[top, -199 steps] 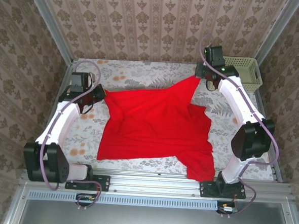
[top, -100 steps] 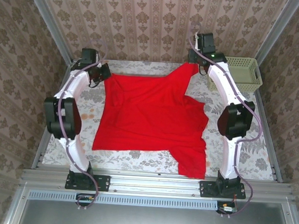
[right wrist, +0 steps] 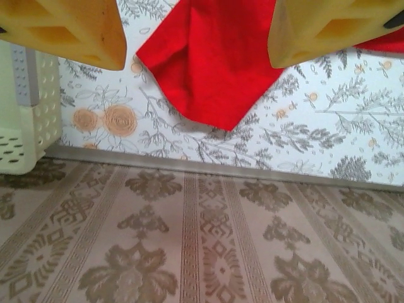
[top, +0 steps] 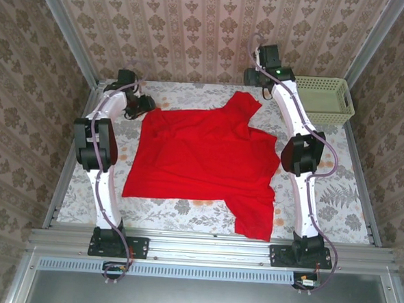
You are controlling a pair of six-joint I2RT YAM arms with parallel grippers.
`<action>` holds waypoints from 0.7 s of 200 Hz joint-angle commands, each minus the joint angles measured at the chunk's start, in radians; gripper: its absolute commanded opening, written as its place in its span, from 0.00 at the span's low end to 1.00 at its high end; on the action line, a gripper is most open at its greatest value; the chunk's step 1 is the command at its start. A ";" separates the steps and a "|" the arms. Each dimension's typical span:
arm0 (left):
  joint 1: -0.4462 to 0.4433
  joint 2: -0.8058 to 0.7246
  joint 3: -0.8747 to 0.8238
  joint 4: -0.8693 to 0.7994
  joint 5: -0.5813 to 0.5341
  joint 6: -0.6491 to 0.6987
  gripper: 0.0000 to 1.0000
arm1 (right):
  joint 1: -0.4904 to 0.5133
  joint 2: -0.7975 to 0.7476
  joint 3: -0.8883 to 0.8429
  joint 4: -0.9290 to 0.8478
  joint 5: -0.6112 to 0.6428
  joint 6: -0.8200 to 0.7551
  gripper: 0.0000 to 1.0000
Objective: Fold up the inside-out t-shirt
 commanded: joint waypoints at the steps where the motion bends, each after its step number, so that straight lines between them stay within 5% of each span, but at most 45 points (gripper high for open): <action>1: -0.014 -0.014 -0.043 0.031 0.039 -0.020 0.53 | 0.001 -0.090 -0.134 -0.014 -0.031 0.044 0.60; 51: -0.014 0.056 -0.048 0.191 0.080 -0.016 0.48 | 0.000 -0.191 -0.416 0.091 -0.087 0.101 0.58; 85: -0.010 0.141 0.047 0.128 0.083 -0.026 0.42 | 0.002 -0.262 -0.585 0.148 -0.116 0.160 0.58; 140: -0.016 0.139 0.018 0.128 0.038 -0.028 0.54 | 0.004 -0.326 -0.737 0.196 -0.123 0.177 0.60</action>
